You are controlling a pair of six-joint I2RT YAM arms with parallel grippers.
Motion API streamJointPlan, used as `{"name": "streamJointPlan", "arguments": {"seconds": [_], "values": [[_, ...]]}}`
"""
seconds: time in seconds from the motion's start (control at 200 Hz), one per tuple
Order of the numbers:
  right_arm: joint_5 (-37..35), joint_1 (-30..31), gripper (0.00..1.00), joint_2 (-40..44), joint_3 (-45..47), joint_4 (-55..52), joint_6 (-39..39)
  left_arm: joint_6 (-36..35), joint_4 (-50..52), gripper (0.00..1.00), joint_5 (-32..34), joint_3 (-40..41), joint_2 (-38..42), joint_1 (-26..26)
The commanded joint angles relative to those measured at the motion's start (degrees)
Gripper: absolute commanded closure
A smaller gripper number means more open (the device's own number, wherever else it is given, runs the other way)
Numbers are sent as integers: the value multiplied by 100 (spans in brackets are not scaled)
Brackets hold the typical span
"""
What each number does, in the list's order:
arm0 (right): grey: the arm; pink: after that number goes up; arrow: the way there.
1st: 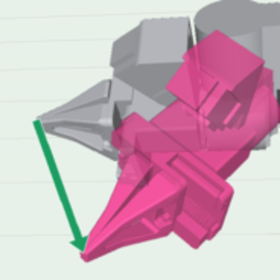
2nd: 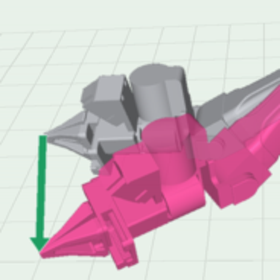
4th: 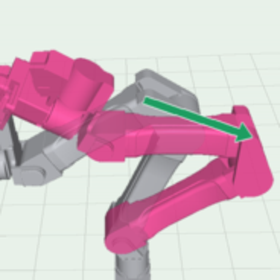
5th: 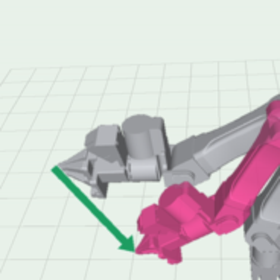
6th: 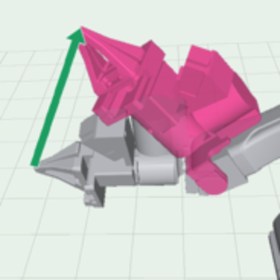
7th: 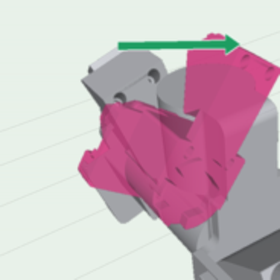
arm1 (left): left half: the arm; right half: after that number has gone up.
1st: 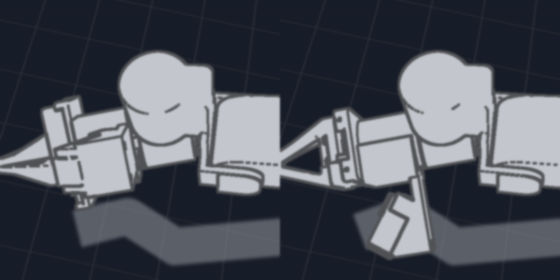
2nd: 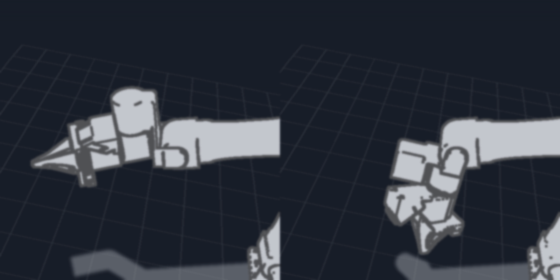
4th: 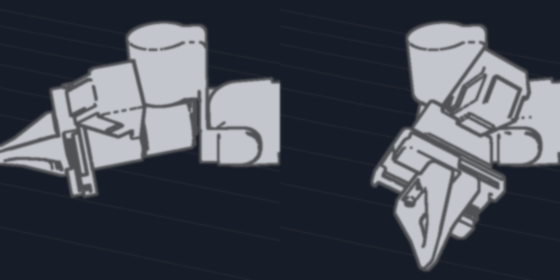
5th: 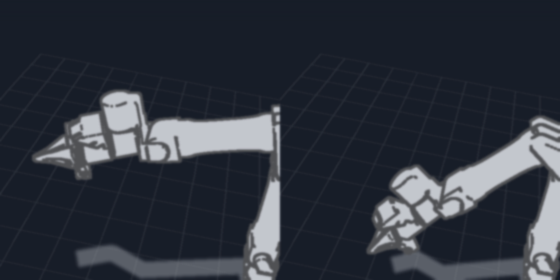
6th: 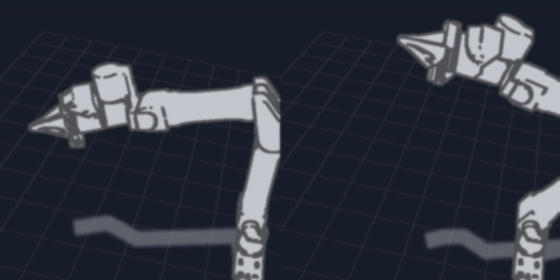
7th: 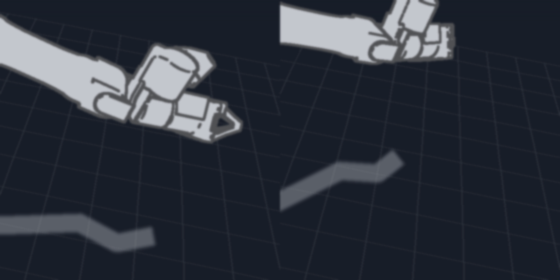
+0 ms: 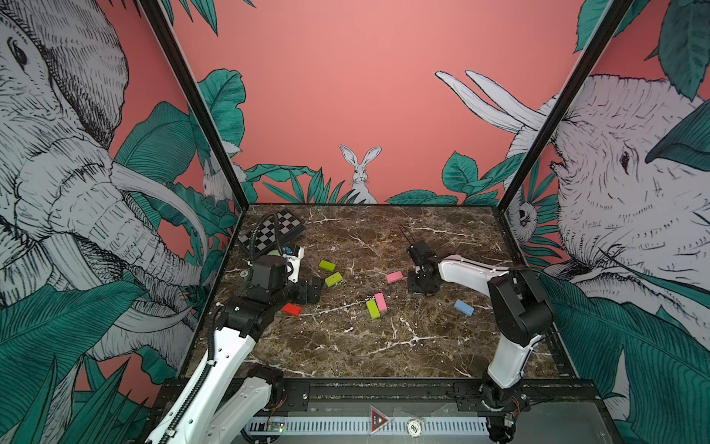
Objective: Assemble the letter t with building blocks
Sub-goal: Place the building block at the center of the board, then pick up the building block from the center of the board.
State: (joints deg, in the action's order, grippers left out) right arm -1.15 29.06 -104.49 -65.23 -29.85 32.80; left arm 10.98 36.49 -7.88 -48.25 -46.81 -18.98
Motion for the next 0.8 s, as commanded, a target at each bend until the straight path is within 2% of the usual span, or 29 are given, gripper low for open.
{"name": "streamJointPlan", "arguments": {"seconds": [0.0,0.205,0.34,0.495,0.65,0.795], "values": [[-148,21,39,217,-171,-190,-64,35,53,1,-52,35,-24,-19],[-268,21,25,958,39,-245,-373,36,50,1,-56,35,-13,-25],[-638,-23,15,1603,225,-540,-808,40,27,1,-91,35,6,-26],[-798,-357,7,2252,583,-829,-1135,27,67,1,-201,26,21,-23],[-249,-1076,4,2722,1119,-741,-1179,9,-43,1,-541,52,96,-26],[30,-1476,2,2887,1496,-524,-1072,79,-280,1,-1178,158,171,-47]]}}
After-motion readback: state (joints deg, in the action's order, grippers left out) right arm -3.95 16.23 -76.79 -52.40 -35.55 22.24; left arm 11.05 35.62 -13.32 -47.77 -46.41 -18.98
